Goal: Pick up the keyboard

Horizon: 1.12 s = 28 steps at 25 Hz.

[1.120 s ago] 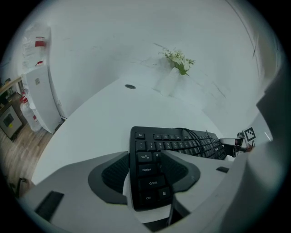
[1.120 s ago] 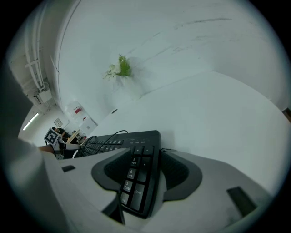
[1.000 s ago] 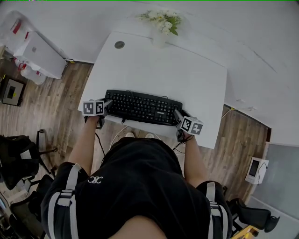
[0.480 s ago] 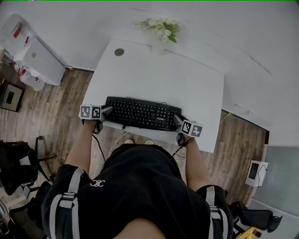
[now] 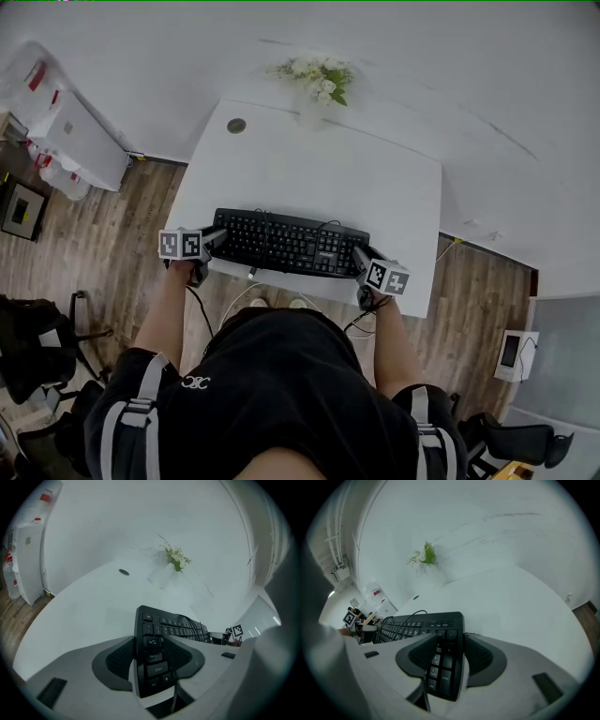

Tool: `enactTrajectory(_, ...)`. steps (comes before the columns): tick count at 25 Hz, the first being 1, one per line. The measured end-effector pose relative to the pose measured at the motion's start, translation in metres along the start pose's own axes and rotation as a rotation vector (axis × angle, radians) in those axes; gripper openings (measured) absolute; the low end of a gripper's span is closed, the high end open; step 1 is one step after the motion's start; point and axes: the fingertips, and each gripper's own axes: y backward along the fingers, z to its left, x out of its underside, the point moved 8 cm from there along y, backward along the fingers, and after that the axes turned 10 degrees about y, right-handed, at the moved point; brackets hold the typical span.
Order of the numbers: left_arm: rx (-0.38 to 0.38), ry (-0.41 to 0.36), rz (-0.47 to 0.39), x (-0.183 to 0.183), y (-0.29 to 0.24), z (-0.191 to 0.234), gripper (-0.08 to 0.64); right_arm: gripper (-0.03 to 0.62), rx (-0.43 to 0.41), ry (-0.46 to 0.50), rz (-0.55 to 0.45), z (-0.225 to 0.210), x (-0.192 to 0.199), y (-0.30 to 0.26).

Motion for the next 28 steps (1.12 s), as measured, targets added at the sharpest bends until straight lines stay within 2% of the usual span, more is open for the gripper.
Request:
enactTrajectory(6, 0.087, -0.070, -0.083, -0.026, 0.016, -0.037, 0.190, 0.190, 0.014, 0.052, -0.155, -0.003, -0.046, 0.035)
enactTrajectory(15, 0.193, -0.189, -0.326, -0.091, 0.061, -0.105, 0.187, 0.190, 0.064, 0.186, -0.456, 0.017, -0.140, 0.102)
enactTrajectory(21, 0.249, -0.296, -0.487, -0.128, 0.106, -0.151, 0.186, 0.189, 0.064, 0.274, -0.645, 0.040, -0.202, 0.157)
enactTrajectory(25, 0.292, -0.361, -0.593, -0.155, 0.138, -0.181, 0.185, 0.184, 0.042, 0.287, -0.765, 0.051, -0.240, 0.188)
enactTrajectory(28, 0.323, -0.418, -0.674, -0.172, 0.163, -0.209, 0.178, 0.167, 0.059, 0.286, -0.848, 0.055, -0.261, 0.209)
